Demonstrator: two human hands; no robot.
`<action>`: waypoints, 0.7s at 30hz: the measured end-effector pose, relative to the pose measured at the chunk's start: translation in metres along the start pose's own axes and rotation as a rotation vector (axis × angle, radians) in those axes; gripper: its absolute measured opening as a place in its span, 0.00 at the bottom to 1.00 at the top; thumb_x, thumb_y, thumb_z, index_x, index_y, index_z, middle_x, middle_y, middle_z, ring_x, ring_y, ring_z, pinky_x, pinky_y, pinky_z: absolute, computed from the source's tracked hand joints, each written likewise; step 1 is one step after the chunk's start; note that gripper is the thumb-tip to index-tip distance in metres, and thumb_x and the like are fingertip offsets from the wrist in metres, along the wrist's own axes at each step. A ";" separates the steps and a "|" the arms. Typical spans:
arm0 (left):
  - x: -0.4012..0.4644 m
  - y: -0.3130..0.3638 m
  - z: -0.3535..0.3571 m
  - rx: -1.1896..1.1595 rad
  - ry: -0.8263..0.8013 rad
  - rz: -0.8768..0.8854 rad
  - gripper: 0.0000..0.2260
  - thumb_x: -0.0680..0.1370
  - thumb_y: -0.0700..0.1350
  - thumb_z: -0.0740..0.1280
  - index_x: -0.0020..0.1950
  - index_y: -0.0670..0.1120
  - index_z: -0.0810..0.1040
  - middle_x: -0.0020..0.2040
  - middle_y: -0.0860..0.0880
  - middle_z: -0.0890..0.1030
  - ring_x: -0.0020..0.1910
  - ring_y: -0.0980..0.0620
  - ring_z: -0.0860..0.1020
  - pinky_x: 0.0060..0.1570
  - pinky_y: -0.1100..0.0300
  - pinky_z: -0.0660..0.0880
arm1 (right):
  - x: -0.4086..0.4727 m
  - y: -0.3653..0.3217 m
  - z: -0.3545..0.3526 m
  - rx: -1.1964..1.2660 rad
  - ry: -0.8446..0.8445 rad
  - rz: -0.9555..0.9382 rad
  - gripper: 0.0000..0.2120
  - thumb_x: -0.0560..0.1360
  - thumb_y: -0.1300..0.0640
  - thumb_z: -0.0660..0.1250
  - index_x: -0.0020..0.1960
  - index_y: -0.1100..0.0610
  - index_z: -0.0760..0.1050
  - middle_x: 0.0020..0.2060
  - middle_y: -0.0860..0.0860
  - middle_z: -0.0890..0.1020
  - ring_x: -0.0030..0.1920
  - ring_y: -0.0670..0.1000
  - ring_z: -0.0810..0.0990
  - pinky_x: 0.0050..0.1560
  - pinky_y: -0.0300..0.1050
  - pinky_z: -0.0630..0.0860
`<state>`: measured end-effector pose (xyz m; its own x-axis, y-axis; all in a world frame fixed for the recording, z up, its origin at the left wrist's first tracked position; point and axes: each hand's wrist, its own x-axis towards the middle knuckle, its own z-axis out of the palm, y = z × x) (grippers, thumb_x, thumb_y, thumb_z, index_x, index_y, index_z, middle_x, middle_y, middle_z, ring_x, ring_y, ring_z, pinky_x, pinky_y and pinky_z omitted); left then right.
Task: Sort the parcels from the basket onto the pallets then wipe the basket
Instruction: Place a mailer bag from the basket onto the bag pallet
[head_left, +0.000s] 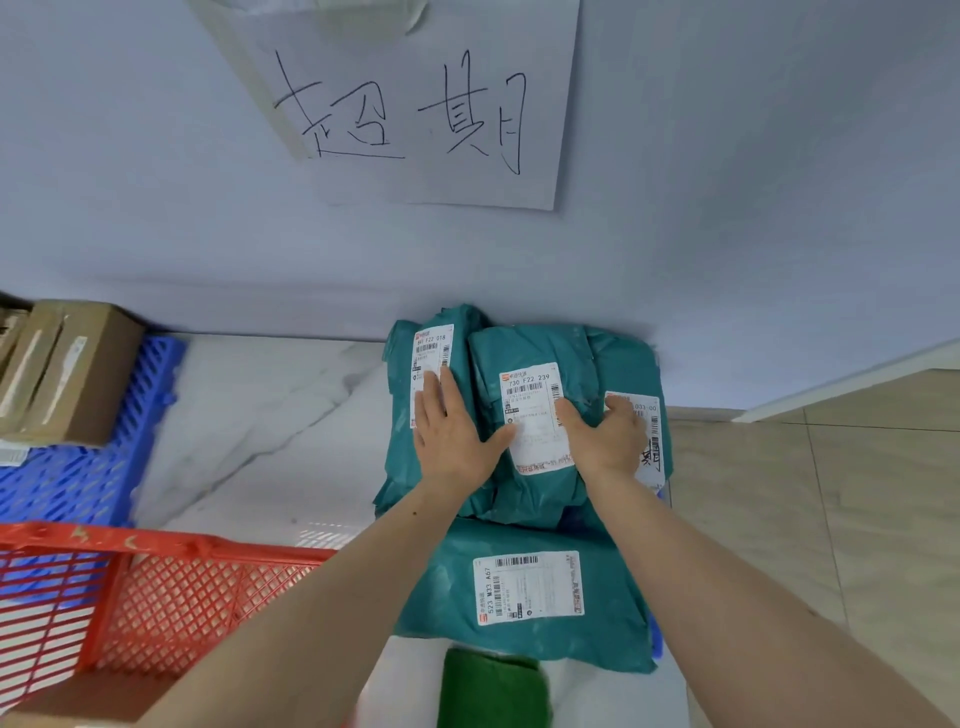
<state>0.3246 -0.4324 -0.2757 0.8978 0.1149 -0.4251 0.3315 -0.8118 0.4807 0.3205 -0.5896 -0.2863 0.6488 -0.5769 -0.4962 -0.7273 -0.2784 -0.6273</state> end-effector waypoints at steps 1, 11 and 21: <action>-0.002 0.000 -0.003 -0.003 0.002 0.002 0.49 0.74 0.63 0.68 0.80 0.45 0.39 0.81 0.45 0.40 0.80 0.45 0.41 0.77 0.47 0.45 | -0.006 -0.004 -0.005 -0.011 0.014 0.009 0.38 0.68 0.36 0.72 0.70 0.57 0.69 0.66 0.57 0.72 0.67 0.60 0.70 0.66 0.62 0.71; -0.081 0.008 -0.059 -0.090 -0.007 0.064 0.40 0.78 0.56 0.67 0.80 0.42 0.50 0.81 0.46 0.46 0.79 0.45 0.46 0.78 0.51 0.50 | -0.087 -0.009 -0.041 -0.005 0.100 -0.161 0.21 0.77 0.49 0.68 0.65 0.59 0.73 0.64 0.58 0.74 0.65 0.59 0.71 0.64 0.55 0.67; -0.186 -0.056 -0.111 -0.393 0.195 0.031 0.11 0.78 0.46 0.68 0.59 0.45 0.78 0.59 0.48 0.77 0.60 0.51 0.73 0.64 0.57 0.69 | -0.212 -0.021 -0.028 0.102 -0.054 -0.346 0.14 0.79 0.54 0.67 0.62 0.59 0.73 0.60 0.56 0.74 0.58 0.54 0.76 0.63 0.54 0.72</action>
<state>0.1709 -0.3443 -0.1384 0.9346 0.2306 -0.2708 0.3545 -0.5418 0.7621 0.1923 -0.4833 -0.1510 0.8654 -0.4200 -0.2735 -0.4386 -0.3706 -0.8187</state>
